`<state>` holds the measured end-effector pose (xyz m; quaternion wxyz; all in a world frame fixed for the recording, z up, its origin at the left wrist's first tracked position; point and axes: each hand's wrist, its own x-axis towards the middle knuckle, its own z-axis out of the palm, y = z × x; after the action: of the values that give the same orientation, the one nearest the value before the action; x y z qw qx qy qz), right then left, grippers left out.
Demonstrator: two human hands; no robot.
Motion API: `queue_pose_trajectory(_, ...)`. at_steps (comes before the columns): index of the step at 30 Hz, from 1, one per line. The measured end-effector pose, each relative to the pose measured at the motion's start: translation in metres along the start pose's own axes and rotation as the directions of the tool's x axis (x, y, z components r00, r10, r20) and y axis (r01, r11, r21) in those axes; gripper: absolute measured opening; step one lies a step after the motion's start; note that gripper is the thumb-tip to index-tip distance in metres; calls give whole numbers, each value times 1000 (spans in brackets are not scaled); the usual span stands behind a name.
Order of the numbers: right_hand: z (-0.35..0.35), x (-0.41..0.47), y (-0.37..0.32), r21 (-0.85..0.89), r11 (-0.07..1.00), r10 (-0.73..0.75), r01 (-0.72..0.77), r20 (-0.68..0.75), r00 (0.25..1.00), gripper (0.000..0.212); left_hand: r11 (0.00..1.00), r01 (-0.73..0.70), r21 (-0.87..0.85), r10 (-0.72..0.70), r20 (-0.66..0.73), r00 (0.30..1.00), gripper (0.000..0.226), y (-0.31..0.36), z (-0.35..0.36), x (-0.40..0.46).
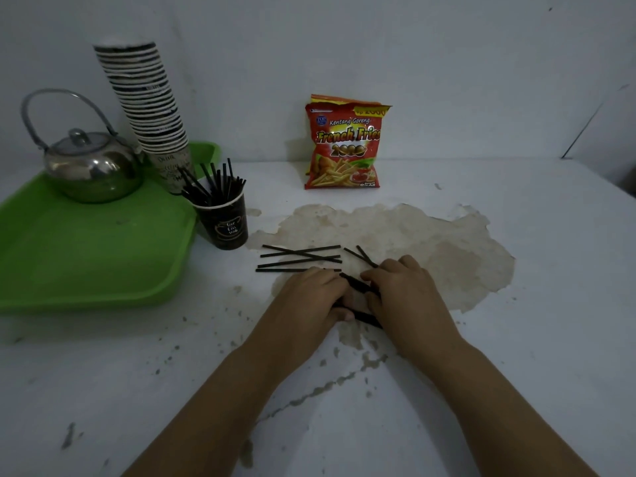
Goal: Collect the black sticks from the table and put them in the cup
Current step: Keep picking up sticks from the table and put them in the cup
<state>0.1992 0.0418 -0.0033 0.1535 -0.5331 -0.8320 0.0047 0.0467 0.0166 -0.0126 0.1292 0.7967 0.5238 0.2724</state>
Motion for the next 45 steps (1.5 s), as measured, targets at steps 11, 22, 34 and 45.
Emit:
queue_pose_trajectory(11,-4,1,0,76,997,37,-35,-25,999,16,993,-119,-17,118,-54,992,20,3,-15,-4)
queue_pose_trajectory(22,-24,1,-7,650,749,237,-124,-88,967,15,960,-20,-281,-58,-268,962,24,-3,-21,-4)
queue_pose_trajectory(34,-27,2,-13,933,358,320,45,-168,932,28,623,67,-780,-369,-218,904,15,-5,-37,-5)
queue_pose_trajectory(45,-18,-2,-23,961,276,272,37,-115,956,25,467,-31,-884,-436,-260,862,17,-6,-42,-4)
